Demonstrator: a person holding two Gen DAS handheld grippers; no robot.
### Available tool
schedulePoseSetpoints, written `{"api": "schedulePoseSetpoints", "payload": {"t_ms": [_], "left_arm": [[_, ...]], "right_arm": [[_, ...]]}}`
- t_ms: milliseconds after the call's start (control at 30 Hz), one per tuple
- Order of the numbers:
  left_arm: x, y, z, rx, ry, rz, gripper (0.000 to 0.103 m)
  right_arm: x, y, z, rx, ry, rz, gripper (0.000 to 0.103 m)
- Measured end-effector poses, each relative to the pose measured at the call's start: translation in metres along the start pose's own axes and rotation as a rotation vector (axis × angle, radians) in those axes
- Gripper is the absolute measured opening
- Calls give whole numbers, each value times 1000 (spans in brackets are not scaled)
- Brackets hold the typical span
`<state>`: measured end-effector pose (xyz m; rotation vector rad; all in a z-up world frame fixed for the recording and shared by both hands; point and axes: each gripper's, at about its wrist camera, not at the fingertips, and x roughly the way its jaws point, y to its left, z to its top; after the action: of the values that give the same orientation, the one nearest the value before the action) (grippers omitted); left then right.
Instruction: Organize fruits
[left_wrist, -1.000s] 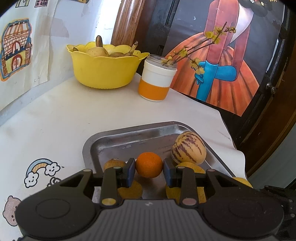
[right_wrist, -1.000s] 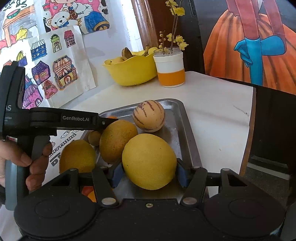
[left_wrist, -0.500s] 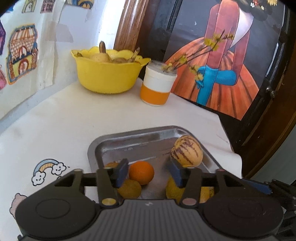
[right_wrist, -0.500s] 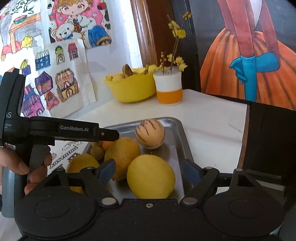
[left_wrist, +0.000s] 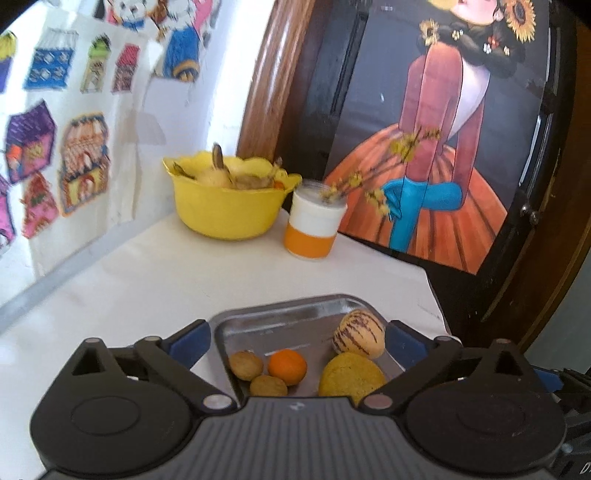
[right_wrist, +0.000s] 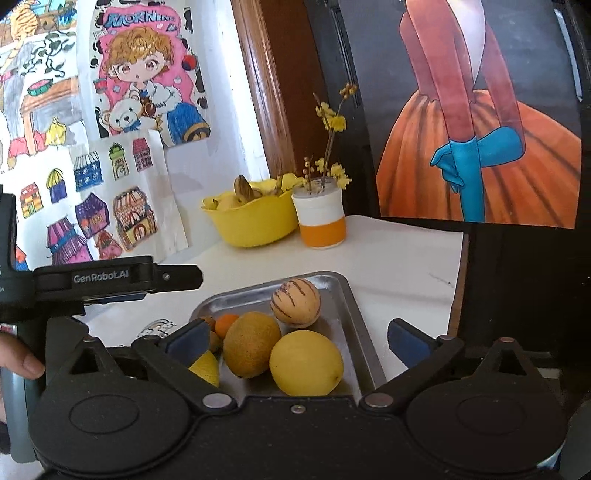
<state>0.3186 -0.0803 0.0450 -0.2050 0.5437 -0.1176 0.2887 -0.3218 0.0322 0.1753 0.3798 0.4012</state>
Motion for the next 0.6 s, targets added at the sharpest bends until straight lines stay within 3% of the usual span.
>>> {"api": "schedulePoseSetpoints", "payload": {"t_ms": [600], "left_arm": [[-83, 8, -26, 28, -87, 18, 103]], "right_arm": [[-54, 44, -5, -50, -54, -26, 102]]}}
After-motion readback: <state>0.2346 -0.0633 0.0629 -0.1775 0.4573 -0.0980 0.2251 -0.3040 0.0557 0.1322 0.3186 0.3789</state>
